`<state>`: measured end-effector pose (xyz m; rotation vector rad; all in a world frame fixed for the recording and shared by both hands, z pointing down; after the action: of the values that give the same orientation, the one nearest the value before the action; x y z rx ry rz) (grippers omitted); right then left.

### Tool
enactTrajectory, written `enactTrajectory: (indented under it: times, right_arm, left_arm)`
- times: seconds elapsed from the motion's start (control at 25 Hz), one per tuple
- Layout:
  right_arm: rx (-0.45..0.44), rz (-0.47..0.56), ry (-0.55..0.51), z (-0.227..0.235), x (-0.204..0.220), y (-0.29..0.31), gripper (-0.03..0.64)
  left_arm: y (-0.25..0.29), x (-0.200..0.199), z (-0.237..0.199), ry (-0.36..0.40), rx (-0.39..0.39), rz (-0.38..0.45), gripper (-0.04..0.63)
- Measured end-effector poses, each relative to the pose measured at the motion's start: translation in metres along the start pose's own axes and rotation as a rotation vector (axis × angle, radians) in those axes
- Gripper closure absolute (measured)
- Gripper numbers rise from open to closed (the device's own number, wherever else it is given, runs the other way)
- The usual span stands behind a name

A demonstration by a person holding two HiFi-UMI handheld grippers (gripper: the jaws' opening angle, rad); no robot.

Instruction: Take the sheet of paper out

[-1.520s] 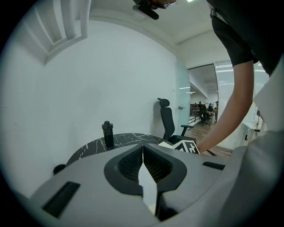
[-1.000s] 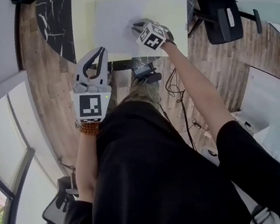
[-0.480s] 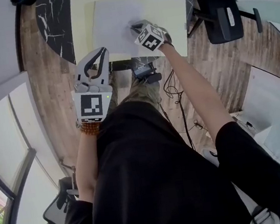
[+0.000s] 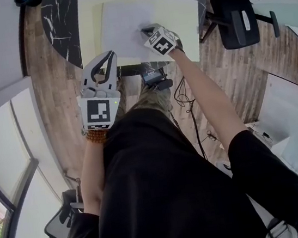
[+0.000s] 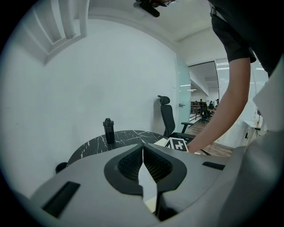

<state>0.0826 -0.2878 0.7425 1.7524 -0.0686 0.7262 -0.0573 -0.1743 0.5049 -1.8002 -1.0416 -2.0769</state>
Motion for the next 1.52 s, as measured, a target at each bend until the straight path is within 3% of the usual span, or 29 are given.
enactTrajectory:
  times: [0.16,0.4,1.52]
  right_arm:
    - [0.007,0.0,0.018,0.0,0.001,-0.003,0.614]
    - [0.026,0.022,0.019,0.001,-0.004,-0.011,0.615]
    - [0.086,0.077,-0.016,0.006,-0.034,-0.037,0.617]
  left_arm:
    - [-0.003,-0.003,0.0,-0.075,-0.031,-0.01,0.583]
    - [-0.004,-0.005,-0.001,0.016,0.001,0.01,0.583]
    - [-0.013,-0.018,-0.009,0.042,0.005,0.038,0.584]
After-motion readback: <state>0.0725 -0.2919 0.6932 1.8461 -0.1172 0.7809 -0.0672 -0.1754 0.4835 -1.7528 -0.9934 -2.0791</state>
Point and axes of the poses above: the fingertips, and each gripper's own axes: y forward along the fingers, z to its right, x out of its underside, the point moved 4 cm from there along -y, backward along the fingers, and after that the axes turned 6 degrees about x, right-handed, at the moved point
